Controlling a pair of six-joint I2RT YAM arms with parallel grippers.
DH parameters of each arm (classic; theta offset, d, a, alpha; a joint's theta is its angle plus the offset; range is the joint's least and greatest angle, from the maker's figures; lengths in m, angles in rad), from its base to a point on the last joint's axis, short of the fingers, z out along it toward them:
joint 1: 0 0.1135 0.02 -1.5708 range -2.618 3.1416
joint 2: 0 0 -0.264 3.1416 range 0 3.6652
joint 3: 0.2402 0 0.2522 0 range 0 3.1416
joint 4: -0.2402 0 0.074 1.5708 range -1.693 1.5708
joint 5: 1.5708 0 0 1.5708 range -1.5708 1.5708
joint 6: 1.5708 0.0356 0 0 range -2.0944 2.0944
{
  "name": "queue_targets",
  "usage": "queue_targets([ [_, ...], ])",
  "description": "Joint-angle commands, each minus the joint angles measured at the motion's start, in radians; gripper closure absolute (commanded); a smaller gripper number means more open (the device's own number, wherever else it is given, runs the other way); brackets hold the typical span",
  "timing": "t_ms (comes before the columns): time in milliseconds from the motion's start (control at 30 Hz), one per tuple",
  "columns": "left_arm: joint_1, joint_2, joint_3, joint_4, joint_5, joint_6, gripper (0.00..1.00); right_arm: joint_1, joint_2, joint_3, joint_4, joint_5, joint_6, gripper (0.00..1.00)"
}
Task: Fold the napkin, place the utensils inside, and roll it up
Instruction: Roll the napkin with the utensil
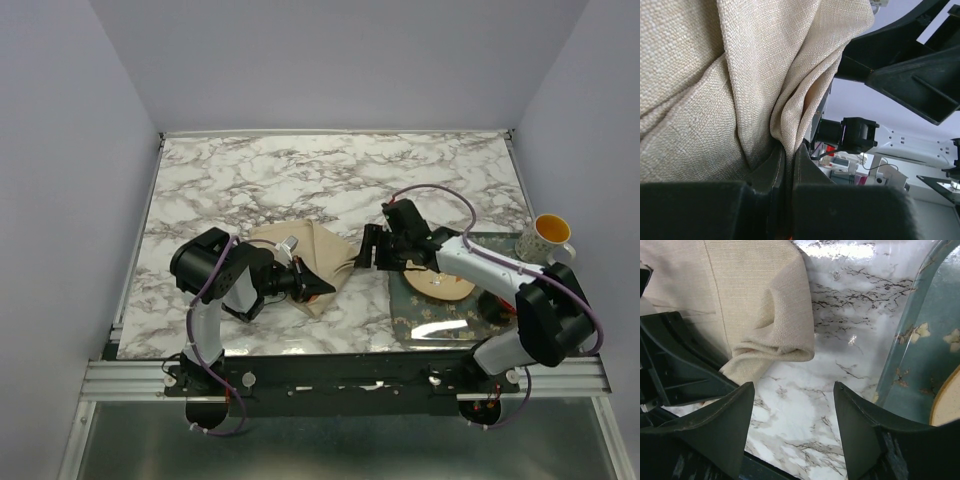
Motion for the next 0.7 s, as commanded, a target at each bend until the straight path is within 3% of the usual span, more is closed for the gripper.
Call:
queue_targets([
  [0,0.0,0.011,-0.007,0.022,0.0,0.024,1.0,0.0,0.081,0.033,0.037,-0.027,0.018,0.3],
  [267,-0.002,-0.024,0.013,-0.122,-0.021,0.091,1.0,0.0,0.177,0.146,0.063,-0.109,0.036,0.46],
  [333,-0.003,-0.03,0.019,-0.145,-0.025,0.106,1.0,0.0,0.211,0.168,0.063,-0.127,0.046,0.61],
  [400,-0.003,-0.032,0.021,-0.176,-0.029,0.119,1.0,0.001,0.229,0.194,0.065,-0.161,0.065,0.68],
  [667,-0.002,-0.007,0.013,-0.118,-0.025,0.094,1.0,-0.002,0.349,0.237,0.069,-0.136,0.141,0.68],
])
